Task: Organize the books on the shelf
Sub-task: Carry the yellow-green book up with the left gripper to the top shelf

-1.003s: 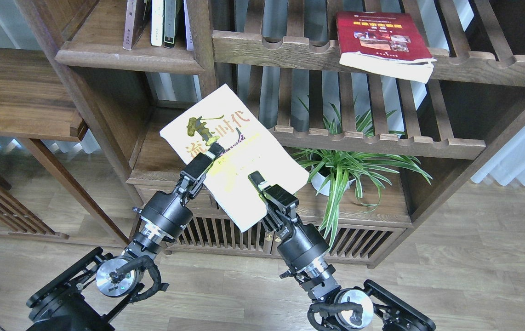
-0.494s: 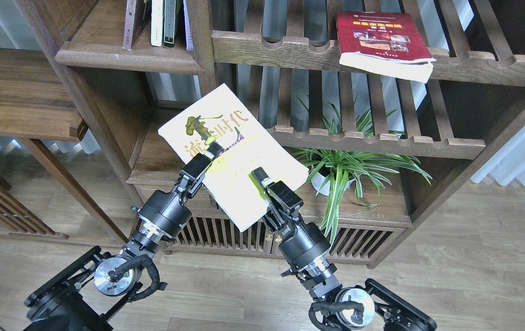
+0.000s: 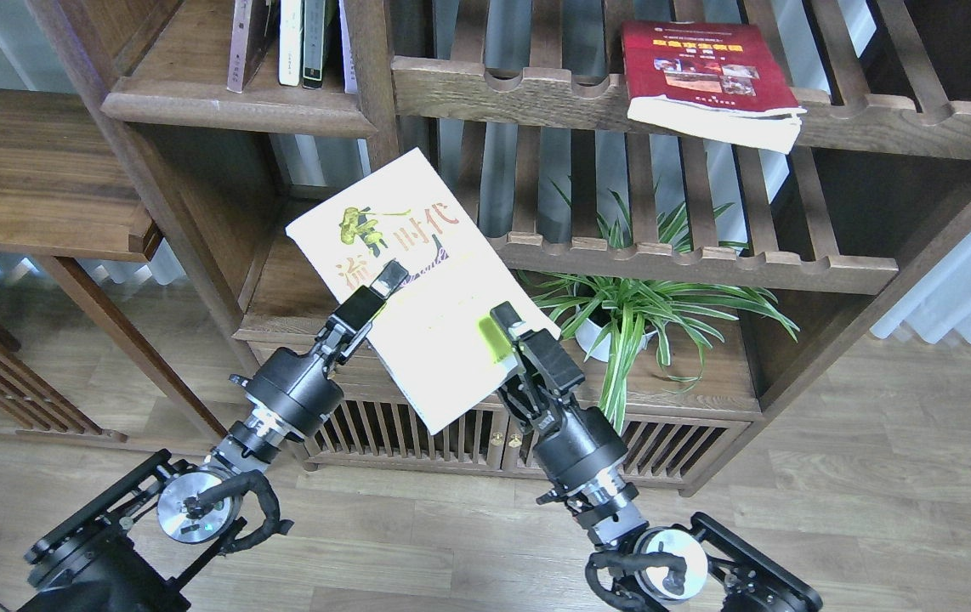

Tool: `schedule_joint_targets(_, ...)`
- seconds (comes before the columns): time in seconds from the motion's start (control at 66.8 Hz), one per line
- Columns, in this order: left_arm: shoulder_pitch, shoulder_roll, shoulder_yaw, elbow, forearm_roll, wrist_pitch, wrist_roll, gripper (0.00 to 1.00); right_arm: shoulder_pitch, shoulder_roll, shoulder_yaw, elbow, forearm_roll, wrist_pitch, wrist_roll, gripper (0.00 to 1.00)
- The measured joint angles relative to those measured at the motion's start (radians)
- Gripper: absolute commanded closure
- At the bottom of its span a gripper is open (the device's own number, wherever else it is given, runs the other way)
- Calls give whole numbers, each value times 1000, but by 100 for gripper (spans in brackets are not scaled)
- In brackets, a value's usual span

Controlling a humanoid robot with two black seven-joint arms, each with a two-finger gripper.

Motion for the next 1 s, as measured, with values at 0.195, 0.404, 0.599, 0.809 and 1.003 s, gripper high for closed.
schedule_joint_targets(0.195, -54, 84, -38, -16, 0, -1, 1, 91, -17, -11, 17, -12, 1, 0, 1, 22)
schedule_joint_targets(0.404, -101, 202, -47, -89, 0, -1, 3, 91, -54, -12, 20, -52, -1, 0, 1, 22)
schedule_joint_targets(0.599, -104, 347, -83, -128, 0, -1, 4, 94, -52, -6, 16, -88, -4, 0, -1, 22)
schedule_joint_targets(0.809, -111, 420, -250, -130, 0, -1, 4, 95, -50, -3, 10, -94, -4, 0, -1, 22)
schedule_joint_targets(1.003, -118, 506, -374, -130, 0, -1, 3, 95, -47, -4, 10, -97, -4, 0, -1, 22)
